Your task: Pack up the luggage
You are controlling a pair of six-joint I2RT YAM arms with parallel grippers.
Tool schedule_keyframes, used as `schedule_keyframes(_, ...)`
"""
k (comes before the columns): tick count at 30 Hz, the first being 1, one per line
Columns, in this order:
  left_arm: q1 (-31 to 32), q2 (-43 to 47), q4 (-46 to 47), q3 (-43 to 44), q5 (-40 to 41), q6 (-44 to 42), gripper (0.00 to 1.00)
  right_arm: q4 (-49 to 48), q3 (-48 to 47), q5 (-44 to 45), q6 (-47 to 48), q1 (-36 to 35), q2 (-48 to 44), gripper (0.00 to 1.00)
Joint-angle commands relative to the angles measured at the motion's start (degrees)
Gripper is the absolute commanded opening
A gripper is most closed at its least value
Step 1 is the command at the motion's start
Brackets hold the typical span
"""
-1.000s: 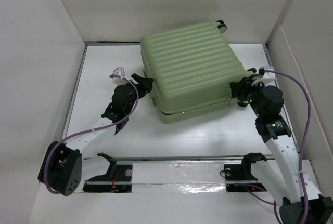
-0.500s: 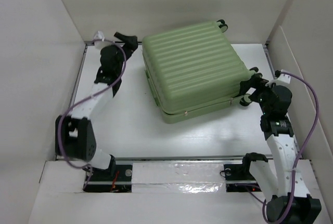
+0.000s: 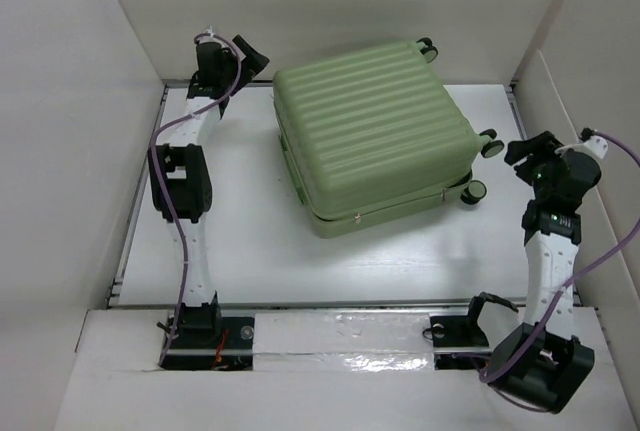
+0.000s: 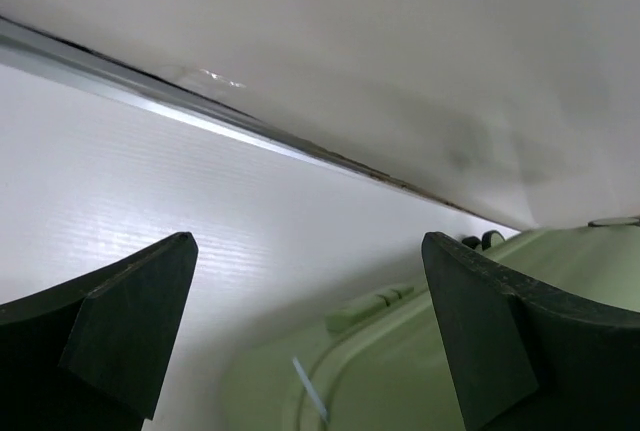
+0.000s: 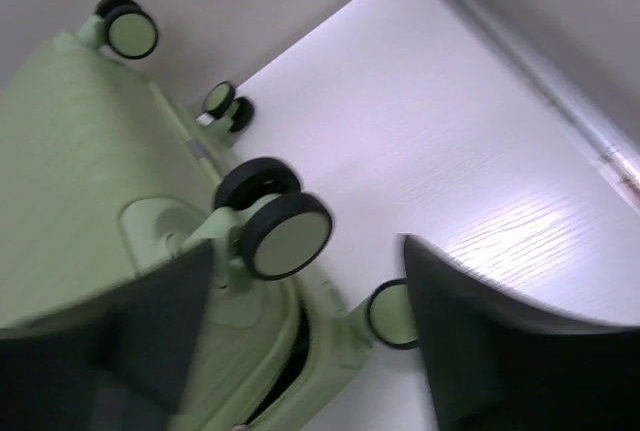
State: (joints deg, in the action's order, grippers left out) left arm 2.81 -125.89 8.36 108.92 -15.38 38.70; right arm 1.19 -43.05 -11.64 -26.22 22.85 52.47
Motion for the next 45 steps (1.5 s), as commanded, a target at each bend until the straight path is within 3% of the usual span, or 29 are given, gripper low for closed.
schedule_keyframes(1, -0.1, -2.9, -2.1, 10.5, -3.7, -0.4, 0.95, -4.4, 0.1, 2.2, -2.1, 3.0, -0.4, 0.6)
schedule_keyframes(4, -0.1, -8.8, -4.4, 17.9, -4.8, 1.2, 0.93, -6.1, 1.6, 2.8, -1.9, 6.9, 4.6, 0.21)
schedule_keyframes(6, -0.1, -11.0, -4.1, 20.0, -5.2, 1.6, 0.92, -7.2, 1.6, 2.6, -2.3, 8.4, 7.8, 0.18)
schedule_keyframes(9, -0.1, -14.4, -2.9, 23.2, -5.5, 2.3, 0.9, -10.0, 0.7, -2.2, -1.7, 9.0, 15.4, 0.23)
schedule_keyframes(10, 0.4, -15.3, -2.0, 23.3, -6.5, 2.8, 0.9, -10.2, -1.0, -6.0, -1.5, 8.4, 17.5, 0.35)
schedule_keyframes(13, 1.1, -16.9, 0.9, 23.2, -8.2, 3.6, 0.9, -10.9, -4.1, -10.1, -0.3, 4.8, 24.4, 0.58)
schedule_keyframes(18, 2.4, -18.2, 10.2, 20.6, -13.2, 4.8, 0.9, -9.6, -10.9, -14.6, 2.1, -1.7, 32.2, 0.62)
schedule_keyframes(23, 3.4, -10.3, 29.4, 1.1, -16.5, 4.9, 0.9, -10.0, -14.1, -18.3, 3.6, -8.3, 38.3, 0.6)
schedule_keyframes(27, 2.9, -3.5, 42.9, -14.9, -17.1, 9.8, 0.89, -6.2, -19.7, -17.5, 6.8, -13.9, 42.3, 0.6)
schedule_keyframes(32, 2.4, 9.8, 57.8, -42.3, -8.7, 17.3, 0.87, -2.7, -26.7, -16.0, 9.1, -19.7, 46.1, 0.59)
schedule_keyframes(35, 2.4, 15.9, 62.9, -52.4, -5.7, 18.2, 0.86, 0.6, -32.9, -17.0, 10.8, -22.8, 50.2, 0.59)
schedule_keyframes(39, 2.4, 25.9, 65.7, -66.0, -0.6, 18.4, 0.86, 6.2, -42.6, -19.6, 13.7, -27.0, 56.2, 0.58)
schedule_keyframes(41, 2.4, 31.6, 60.5, -69.4, 3.1, 18.1, 0.86, 8.2, -46.0, -20.0, 14.8, -29.0, 58.4, 0.58)
schedule_keyframes(45, 3.6, 36.1, 51.4, -66.2, 3.7, 15.6, 0.86, 4.7, -46.4, -21.7, 11.3, -29.5, 57.1, 0.63)
